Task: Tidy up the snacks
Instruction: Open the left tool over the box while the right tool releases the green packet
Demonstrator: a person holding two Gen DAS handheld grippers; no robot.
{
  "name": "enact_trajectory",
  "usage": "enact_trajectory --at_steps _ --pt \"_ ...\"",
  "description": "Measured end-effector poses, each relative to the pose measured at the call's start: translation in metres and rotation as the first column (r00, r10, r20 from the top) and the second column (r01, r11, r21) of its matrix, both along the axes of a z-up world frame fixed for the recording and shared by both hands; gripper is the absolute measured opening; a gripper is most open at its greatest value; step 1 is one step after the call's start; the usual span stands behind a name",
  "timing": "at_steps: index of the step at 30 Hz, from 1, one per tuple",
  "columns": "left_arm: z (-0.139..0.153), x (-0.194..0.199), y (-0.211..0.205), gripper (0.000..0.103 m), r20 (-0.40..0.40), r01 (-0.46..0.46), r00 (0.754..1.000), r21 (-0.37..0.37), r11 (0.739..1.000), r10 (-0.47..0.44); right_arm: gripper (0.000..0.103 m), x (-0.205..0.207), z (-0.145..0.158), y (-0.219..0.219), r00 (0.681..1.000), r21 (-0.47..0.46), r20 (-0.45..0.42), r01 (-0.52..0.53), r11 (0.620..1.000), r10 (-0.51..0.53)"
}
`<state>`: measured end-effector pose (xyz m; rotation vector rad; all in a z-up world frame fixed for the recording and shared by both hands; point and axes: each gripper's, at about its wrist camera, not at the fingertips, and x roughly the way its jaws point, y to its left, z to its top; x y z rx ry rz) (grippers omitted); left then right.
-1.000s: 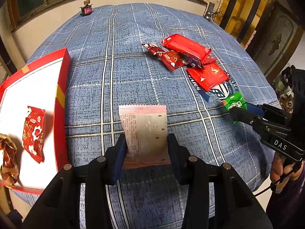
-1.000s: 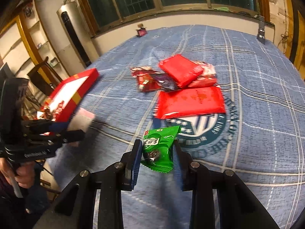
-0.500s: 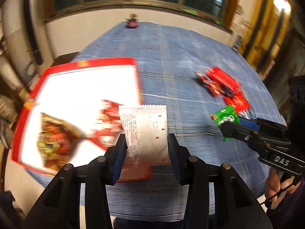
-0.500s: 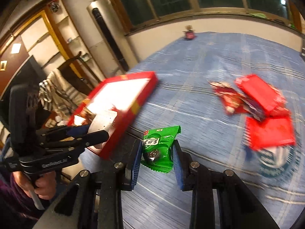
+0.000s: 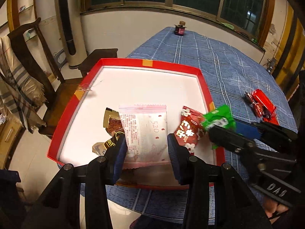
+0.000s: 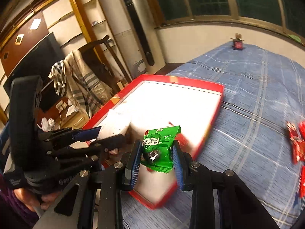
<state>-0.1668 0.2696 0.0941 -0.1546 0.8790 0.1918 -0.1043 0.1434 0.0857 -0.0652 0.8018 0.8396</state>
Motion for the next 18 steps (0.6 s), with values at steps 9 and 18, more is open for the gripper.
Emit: enact_trajectory --at_steps 9,18 --pt "0.005 -0.005 0.006 0.047 0.016 -0.046 0.999 0.034 0.998 0.046 0.043 0.009 0.013 -0.012 0.998 0.078 0.03 0.051 0.996 -0.053" --pt "0.009 -0.003 -0.015 0.051 0.029 0.005 1.0 0.031 0.999 -0.006 0.05 0.03 -0.007 -0.125 0.958 0.089 -0.043 0.287 0.954 -0.284"
